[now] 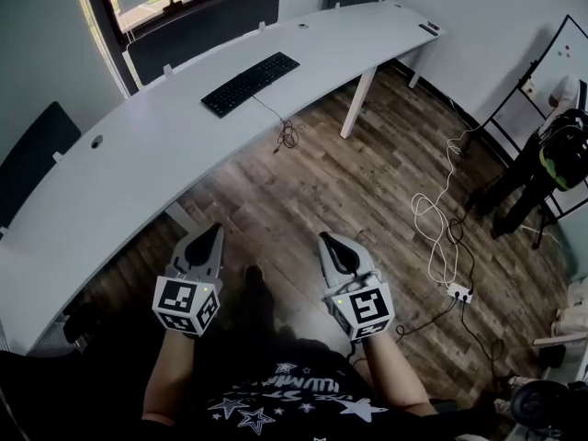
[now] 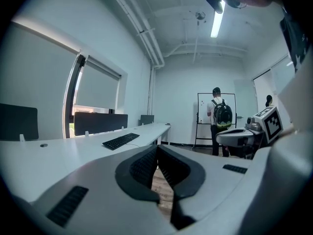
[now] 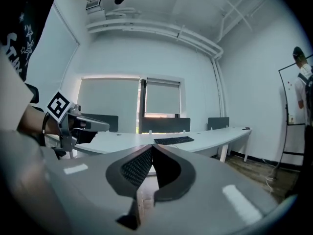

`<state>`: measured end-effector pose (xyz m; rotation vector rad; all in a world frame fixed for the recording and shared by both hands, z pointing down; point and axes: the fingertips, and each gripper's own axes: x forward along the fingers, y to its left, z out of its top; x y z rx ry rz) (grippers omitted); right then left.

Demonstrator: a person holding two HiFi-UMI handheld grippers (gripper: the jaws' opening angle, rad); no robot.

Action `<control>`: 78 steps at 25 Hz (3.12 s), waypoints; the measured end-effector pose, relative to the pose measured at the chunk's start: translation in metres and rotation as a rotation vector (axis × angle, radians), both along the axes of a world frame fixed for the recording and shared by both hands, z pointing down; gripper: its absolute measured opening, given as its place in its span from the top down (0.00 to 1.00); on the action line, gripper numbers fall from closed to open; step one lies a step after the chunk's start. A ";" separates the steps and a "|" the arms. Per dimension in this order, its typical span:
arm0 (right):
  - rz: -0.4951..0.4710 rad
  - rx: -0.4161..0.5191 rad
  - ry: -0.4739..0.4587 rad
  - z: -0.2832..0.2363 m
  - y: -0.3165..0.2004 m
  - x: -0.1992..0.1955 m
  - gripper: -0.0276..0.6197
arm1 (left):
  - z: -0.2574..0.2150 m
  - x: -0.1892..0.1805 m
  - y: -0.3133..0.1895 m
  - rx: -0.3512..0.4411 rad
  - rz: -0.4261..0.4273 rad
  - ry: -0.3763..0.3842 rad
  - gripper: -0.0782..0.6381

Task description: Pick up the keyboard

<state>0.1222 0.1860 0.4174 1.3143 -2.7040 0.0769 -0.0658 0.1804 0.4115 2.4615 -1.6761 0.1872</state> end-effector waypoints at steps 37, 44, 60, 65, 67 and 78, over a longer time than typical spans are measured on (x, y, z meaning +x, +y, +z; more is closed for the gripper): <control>0.038 -0.133 0.110 0.022 -0.390 -0.108 0.95 | 0.048 -0.123 -0.373 -0.064 -0.003 0.044 0.88; 0.034 -0.101 0.142 0.025 -0.449 -0.101 0.95 | 0.060 -0.126 -0.395 -0.094 -0.027 0.050 0.88; -0.396 -0.082 0.259 0.044 -0.653 -0.132 0.86 | 0.057 -0.129 -0.485 -0.137 -0.451 0.001 0.88; -0.612 -0.093 0.373 0.063 -0.680 -0.150 0.63 | 0.060 -0.126 -0.515 -0.152 -0.525 -0.017 0.88; -0.717 -0.088 0.434 0.076 -0.683 -0.157 0.54 | 0.062 -0.125 -0.523 -0.154 -0.555 -0.027 0.88; -1.119 0.152 1.018 0.170 -0.716 -0.181 0.09 | 0.077 -0.127 -0.530 -0.197 -0.719 -0.046 0.88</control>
